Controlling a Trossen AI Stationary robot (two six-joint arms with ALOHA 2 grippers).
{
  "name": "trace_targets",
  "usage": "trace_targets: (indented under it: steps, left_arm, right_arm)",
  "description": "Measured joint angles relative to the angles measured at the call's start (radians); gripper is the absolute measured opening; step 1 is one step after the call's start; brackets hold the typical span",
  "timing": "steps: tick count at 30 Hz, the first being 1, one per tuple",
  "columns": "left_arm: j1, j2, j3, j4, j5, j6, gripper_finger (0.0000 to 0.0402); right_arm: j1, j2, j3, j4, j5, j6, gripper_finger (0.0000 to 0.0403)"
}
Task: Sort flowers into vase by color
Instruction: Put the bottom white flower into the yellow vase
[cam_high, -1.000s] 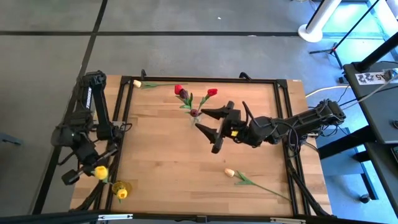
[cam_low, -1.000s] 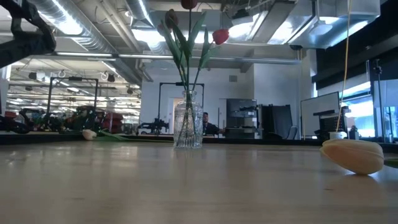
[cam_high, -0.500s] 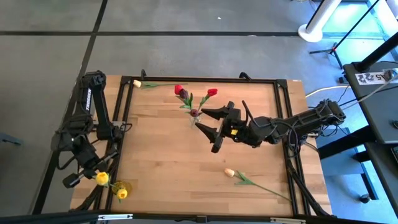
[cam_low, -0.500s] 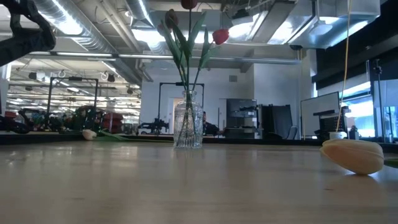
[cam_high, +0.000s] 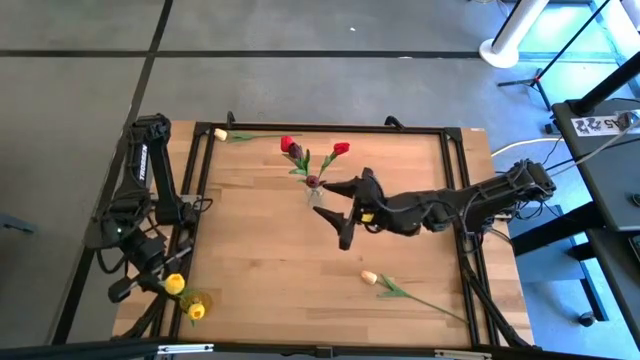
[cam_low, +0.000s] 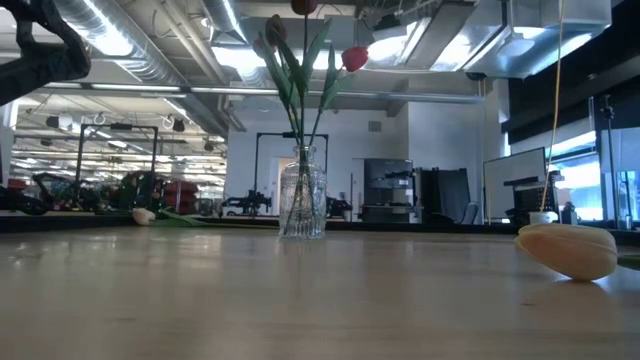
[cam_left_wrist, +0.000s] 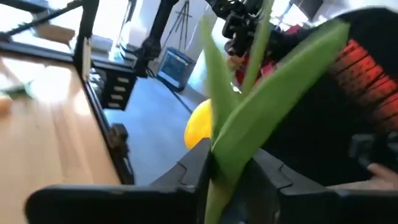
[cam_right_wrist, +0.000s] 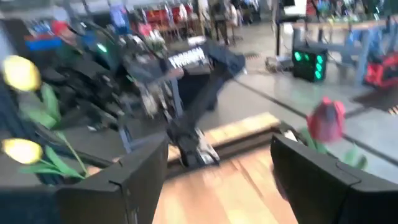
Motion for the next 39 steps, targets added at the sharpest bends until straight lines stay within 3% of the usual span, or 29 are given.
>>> trace_targets:
  steps: [4,9,18,22,25,28,33,39]
  left_arm:
    - [-0.006,-0.002,0.001,-0.002,0.036,-0.053,0.0101]
    - [-0.033,-0.004,0.022,-0.05,0.072,-0.105,0.0124]
    - [-0.039,-0.003,0.214,-0.542,0.108,-0.34,0.0132]
    - [-0.038,-0.003,0.328,-0.754,0.093,-0.406,0.0132]
    - [-0.038,-0.003,0.396,-0.913,0.031,-0.478,0.0133]
    - [-0.023,-0.007,0.442,-1.017,-0.087,-0.539,0.0133]
    - [0.036,-0.02,0.454,-0.993,-0.287,-0.537,0.0133]
    - [0.168,0.008,0.454,-0.959,-0.334,-0.55,0.0133]
  right_arm:
    - [-0.015,0.0,0.0,-0.108,-0.017,0.074,0.0285]
    - [-0.012,0.0,0.0,-0.229,-0.115,0.121,0.0285]
    - [-0.013,0.0,0.0,-0.504,-0.218,0.244,0.0285]
    - [-0.012,0.011,0.002,-0.719,-0.3,0.444,0.0285]
    - [0.01,0.049,-0.016,-0.864,-0.409,0.609,0.0285]
    - [0.067,0.099,-0.066,-0.895,-0.504,0.674,0.0285]
    - [0.188,0.213,-0.144,-0.9,-0.562,0.743,0.0285]
    - [0.216,0.347,-0.176,-0.9,-0.611,0.771,0.0278]
